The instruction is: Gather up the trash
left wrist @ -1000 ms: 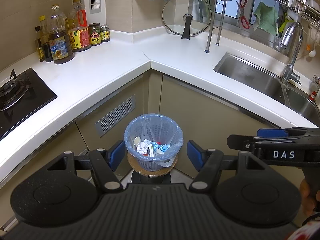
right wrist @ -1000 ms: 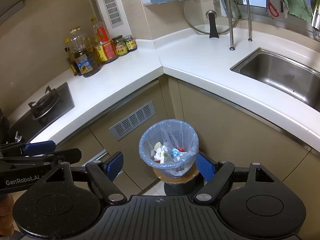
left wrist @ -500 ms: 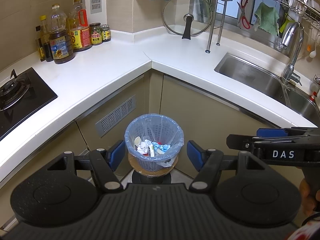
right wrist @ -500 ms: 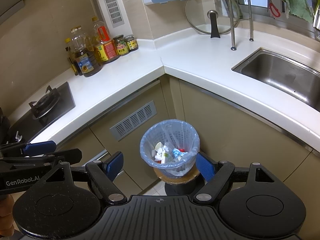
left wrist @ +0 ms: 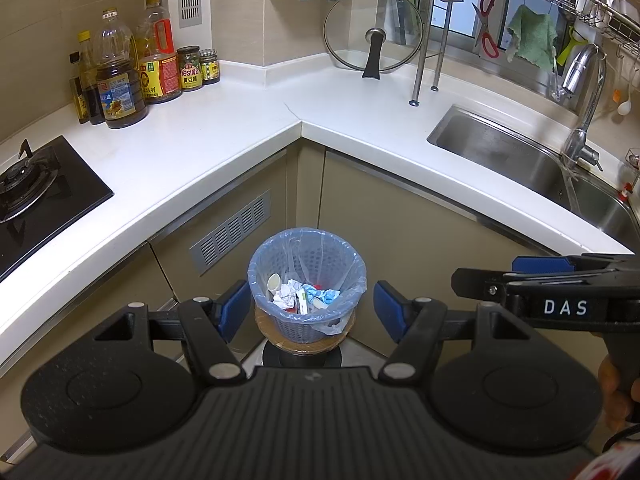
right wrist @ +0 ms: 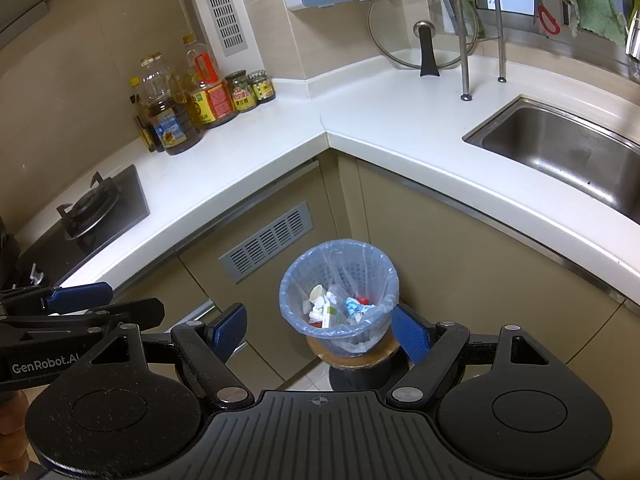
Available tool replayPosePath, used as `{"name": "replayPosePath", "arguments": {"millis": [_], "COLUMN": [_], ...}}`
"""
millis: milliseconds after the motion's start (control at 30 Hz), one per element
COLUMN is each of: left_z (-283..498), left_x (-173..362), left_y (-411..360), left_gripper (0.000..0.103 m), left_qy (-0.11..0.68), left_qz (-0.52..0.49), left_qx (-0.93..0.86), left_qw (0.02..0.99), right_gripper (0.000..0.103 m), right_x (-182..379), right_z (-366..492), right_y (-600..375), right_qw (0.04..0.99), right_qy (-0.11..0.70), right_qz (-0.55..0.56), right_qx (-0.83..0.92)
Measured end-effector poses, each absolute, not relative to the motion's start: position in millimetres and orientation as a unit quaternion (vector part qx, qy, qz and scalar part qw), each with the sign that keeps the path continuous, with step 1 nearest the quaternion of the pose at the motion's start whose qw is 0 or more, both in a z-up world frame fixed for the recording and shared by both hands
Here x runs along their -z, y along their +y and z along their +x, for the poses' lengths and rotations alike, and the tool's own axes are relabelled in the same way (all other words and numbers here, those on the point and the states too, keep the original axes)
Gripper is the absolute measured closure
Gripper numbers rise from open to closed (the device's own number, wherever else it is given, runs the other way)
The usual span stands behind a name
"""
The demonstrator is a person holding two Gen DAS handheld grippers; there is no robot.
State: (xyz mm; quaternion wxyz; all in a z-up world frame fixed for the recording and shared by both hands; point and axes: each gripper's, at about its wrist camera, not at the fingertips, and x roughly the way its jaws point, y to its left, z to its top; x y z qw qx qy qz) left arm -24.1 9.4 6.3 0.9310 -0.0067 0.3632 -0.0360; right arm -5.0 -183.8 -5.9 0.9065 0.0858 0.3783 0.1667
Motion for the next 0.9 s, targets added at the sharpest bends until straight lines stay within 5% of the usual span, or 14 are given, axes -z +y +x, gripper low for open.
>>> {"name": "replayPosePath", "arguments": {"millis": [900], "left_z": [-19.5], "left_x": [-9.0], "left_y": [9.7], "left_gripper": [0.037], "left_qy": [0.358], "left_qz": [-0.004], "left_qx": [0.04], "left_qw": [0.933], "right_gripper": [0.024], "right_x": [5.8], "right_z": [-3.8], "right_y": [-182.7], "right_qw": [0.906], "right_qy": [0.379], "right_qz": [0.085], "right_qx": [-0.166]}}
